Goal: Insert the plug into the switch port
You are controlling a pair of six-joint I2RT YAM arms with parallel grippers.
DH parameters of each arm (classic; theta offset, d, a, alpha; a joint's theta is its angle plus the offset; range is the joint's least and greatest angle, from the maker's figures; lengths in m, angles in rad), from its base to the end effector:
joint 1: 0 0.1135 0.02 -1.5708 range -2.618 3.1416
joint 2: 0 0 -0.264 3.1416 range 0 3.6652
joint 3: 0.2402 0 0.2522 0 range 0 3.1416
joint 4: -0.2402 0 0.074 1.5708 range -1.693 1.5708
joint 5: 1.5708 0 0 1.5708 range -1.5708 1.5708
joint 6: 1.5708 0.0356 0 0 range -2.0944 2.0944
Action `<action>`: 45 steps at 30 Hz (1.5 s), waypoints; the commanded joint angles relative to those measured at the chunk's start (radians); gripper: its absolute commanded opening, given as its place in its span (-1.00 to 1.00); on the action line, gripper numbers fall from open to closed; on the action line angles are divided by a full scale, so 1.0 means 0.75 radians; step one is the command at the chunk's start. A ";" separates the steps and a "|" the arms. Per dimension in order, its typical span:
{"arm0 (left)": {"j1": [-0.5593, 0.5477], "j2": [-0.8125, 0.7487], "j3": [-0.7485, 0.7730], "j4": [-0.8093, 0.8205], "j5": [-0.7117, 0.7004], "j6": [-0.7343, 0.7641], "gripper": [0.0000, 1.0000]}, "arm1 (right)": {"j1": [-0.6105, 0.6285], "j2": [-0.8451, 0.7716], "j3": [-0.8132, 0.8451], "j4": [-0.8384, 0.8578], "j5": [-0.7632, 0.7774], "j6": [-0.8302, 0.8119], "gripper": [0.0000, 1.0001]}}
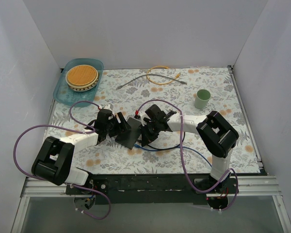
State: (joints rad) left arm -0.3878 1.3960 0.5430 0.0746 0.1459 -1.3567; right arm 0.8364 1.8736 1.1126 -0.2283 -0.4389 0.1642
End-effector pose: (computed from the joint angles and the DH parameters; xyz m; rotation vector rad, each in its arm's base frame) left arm 0.2370 -0.1024 0.1517 -1.1306 2.3176 -0.9468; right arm 0.2406 0.2891 0.1512 -1.0579 2.4832 0.9136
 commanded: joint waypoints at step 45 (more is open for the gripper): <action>-0.009 -0.057 -0.141 0.336 0.585 -0.079 0.11 | 0.018 -0.312 -0.444 0.853 0.150 0.067 -0.97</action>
State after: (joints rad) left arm -0.3599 1.3697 0.4465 0.2832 0.3511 -1.3567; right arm 0.8448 1.6814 0.7361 0.2592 -0.3878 0.2325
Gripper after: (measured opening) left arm 0.602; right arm 0.076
